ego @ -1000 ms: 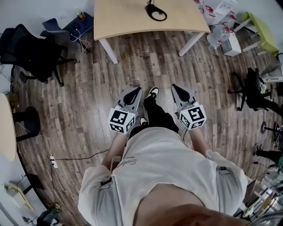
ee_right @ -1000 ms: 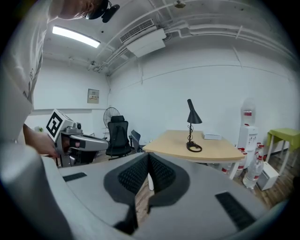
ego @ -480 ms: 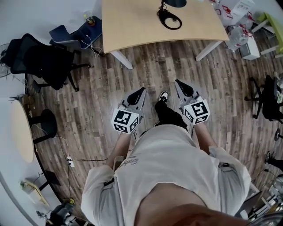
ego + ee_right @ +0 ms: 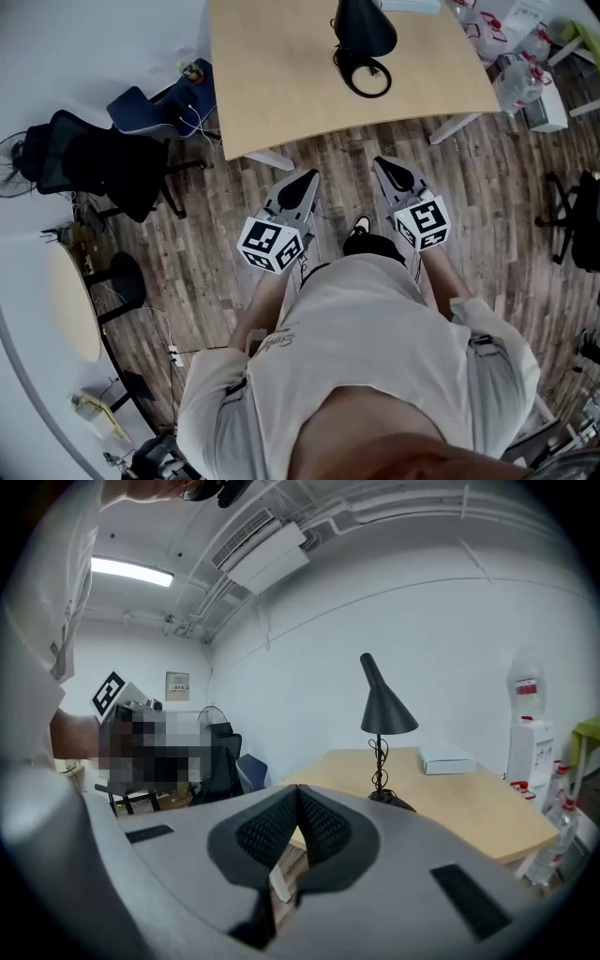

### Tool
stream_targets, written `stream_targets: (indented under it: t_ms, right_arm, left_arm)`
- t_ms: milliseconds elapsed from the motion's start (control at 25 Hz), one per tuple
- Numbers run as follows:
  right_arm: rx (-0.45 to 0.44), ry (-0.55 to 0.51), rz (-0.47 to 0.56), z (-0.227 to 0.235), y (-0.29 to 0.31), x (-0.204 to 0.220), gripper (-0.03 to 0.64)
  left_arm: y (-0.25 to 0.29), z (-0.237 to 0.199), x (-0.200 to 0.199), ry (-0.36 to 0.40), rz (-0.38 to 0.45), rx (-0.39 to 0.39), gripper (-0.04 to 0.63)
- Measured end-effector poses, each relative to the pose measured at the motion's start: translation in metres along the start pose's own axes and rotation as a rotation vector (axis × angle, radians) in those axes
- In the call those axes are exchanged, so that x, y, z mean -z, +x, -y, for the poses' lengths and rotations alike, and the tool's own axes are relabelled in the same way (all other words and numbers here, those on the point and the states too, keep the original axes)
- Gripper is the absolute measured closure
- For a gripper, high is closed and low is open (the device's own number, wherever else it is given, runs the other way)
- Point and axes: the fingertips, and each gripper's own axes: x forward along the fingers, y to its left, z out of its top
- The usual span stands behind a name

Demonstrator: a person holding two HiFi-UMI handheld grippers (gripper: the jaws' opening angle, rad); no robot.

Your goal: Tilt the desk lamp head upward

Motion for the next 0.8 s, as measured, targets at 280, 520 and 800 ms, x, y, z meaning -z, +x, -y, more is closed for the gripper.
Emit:
stream_targets:
  t_ms: [280, 520, 800]
  right_arm:
    - [-0.05, 0.01, -0.015, 0.017, 0.036, -0.004, 0.623]
    - [-0.014, 0.026, -0.032, 0.033, 0.054, -0.001, 0.623]
    - [0.118, 0.045, -0.048, 0.059, 0.059, -0.006, 0.623]
  left_arm:
    - [0.032, -0.026, -0.004, 0.017, -0.027, -0.03, 0.58]
    - [0.05, -0.051, -0.009, 0.031, -0.049, -0.003, 0.579]
    - [0.087, -0.083, -0.014, 0.094, -0.081, 0.093, 0.58]
